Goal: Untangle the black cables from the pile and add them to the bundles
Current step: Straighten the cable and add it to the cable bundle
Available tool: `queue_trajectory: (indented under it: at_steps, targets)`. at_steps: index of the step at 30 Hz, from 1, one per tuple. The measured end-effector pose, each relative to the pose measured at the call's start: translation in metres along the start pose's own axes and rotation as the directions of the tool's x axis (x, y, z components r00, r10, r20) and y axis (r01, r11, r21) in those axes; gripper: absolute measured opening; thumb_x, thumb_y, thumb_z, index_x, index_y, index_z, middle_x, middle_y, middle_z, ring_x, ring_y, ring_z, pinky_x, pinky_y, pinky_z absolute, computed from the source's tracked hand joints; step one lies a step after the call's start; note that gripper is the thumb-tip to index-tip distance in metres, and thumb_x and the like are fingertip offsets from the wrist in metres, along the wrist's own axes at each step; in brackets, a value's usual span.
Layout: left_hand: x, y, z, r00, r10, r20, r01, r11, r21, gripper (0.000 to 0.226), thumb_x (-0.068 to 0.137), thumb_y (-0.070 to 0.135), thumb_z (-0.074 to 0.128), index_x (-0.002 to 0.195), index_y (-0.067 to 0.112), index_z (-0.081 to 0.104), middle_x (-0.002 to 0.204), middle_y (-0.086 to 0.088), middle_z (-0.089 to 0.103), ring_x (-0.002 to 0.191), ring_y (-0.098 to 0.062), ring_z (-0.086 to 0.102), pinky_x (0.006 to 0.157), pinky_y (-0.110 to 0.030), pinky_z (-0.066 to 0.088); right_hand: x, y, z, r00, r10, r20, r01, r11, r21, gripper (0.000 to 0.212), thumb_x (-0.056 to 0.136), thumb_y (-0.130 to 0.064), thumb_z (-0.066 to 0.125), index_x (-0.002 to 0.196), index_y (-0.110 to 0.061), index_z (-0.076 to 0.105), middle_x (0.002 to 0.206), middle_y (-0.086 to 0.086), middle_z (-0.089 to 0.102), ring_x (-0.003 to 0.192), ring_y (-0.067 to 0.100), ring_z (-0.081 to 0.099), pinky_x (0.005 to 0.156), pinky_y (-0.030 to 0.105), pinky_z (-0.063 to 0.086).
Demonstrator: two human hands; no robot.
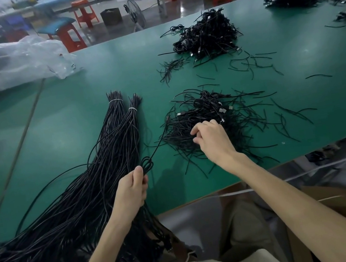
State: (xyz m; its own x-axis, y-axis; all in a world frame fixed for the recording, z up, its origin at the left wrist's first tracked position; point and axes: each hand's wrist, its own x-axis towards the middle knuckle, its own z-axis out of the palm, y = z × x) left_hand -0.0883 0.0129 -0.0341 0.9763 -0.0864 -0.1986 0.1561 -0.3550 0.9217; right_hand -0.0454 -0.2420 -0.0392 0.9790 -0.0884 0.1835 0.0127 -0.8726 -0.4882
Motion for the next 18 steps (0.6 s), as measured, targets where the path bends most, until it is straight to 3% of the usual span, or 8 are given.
queue_trajectory:
  at_steps: [7,11,15,18]
  targets:
    - [-0.003,0.005,0.001,0.999,-0.047,-0.012,0.046,0.997,-0.054,0.043,0.112,0.034,0.035,0.079,0.010,0.050,0.054,0.009,0.034,0.045,-0.010,0.025,0.039,-0.022,0.020,0.002,-0.005,-0.004,0.995,0.039,-0.088,-0.017,0.971,0.237,0.019,0.097,-0.013,0.068,0.115,-0.016,0.074,0.097,-0.006,0.063,0.104,0.013,0.048,0.096,0.033,0.046]
    - [-0.004,0.007,0.002,0.998,-0.062,-0.014,0.060,0.995,-0.080,0.041,0.112,0.032,0.035,0.080,0.010,0.050,0.055,0.007,0.034,0.046,-0.011,0.025,0.039,-0.023,0.020,-0.002,-0.009,-0.012,0.998,0.002,-0.064,0.007,0.990,0.137,0.048,0.098,-0.012,0.068,0.143,-0.008,0.053,0.098,0.001,0.071,0.109,0.019,0.055,0.098,0.035,0.046]
    - [-0.002,0.008,0.001,0.997,-0.070,-0.024,0.067,0.993,-0.100,0.040,0.112,0.032,0.035,0.082,0.010,0.050,0.056,0.007,0.035,0.044,-0.010,0.025,0.039,-0.022,0.020,-0.004,-0.017,-0.024,0.993,-0.011,-0.121,0.016,0.999,0.036,0.049,0.096,-0.004,0.067,0.141,-0.005,0.047,0.097,0.007,0.073,0.095,0.021,0.066,0.085,0.038,0.052]
    - [-0.001,0.006,0.003,0.996,-0.077,-0.033,0.073,0.991,-0.108,0.041,0.112,0.034,0.037,0.081,0.011,0.052,0.054,0.009,0.036,0.043,-0.009,0.027,0.038,-0.021,0.022,-0.006,-0.025,-0.036,0.997,0.058,-0.049,-0.055,0.996,0.069,0.039,0.097,0.001,0.062,0.130,-0.010,0.044,0.096,0.007,0.072,0.082,0.016,0.069,0.071,0.038,0.056]
